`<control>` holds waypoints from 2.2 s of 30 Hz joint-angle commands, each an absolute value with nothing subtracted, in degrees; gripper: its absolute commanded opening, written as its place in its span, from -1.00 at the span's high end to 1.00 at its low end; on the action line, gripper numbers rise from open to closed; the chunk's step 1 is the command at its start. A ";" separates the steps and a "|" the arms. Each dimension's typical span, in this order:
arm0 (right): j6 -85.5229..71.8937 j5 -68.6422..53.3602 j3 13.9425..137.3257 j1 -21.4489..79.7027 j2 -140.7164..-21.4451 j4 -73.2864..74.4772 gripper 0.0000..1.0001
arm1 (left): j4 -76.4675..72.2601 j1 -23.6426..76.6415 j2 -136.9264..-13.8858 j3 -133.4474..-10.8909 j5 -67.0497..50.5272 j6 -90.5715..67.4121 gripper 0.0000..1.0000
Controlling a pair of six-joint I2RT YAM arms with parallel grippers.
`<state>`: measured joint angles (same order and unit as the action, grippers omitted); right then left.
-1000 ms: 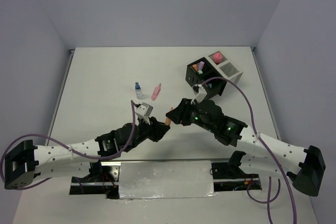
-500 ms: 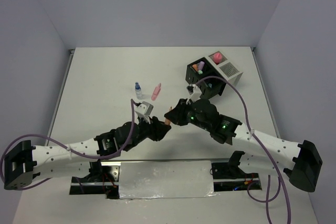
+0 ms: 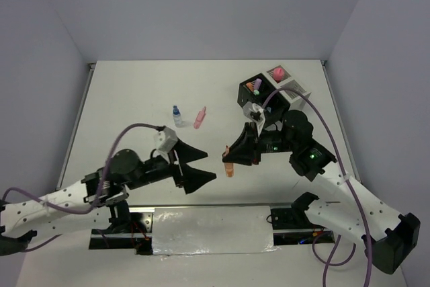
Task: Sort the stationery into containers
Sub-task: Pick up the pen from the center of the board, then close the pen cap on the pen.
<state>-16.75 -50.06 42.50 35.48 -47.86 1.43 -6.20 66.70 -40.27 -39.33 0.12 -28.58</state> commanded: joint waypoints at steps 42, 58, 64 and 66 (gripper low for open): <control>-11.42 -57.39 52.12 45.79 -48.16 7.12 1.00 | -25.84 66.88 -45.53 -38.14 -5.01 -34.81 0.25; -11.86 -55.55 52.65 45.70 -48.69 6.94 1.00 | -25.40 66.88 -46.58 -38.58 -6.33 -34.98 0.96; -12.57 -52.91 52.30 45.79 -48.34 6.07 0.76 | -24.79 66.88 -46.32 -38.32 -3.70 -36.03 1.00; -12.83 -52.91 51.16 45.79 -48.16 4.93 0.35 | -24.26 66.88 -45.01 -38.23 -0.98 -36.65 1.00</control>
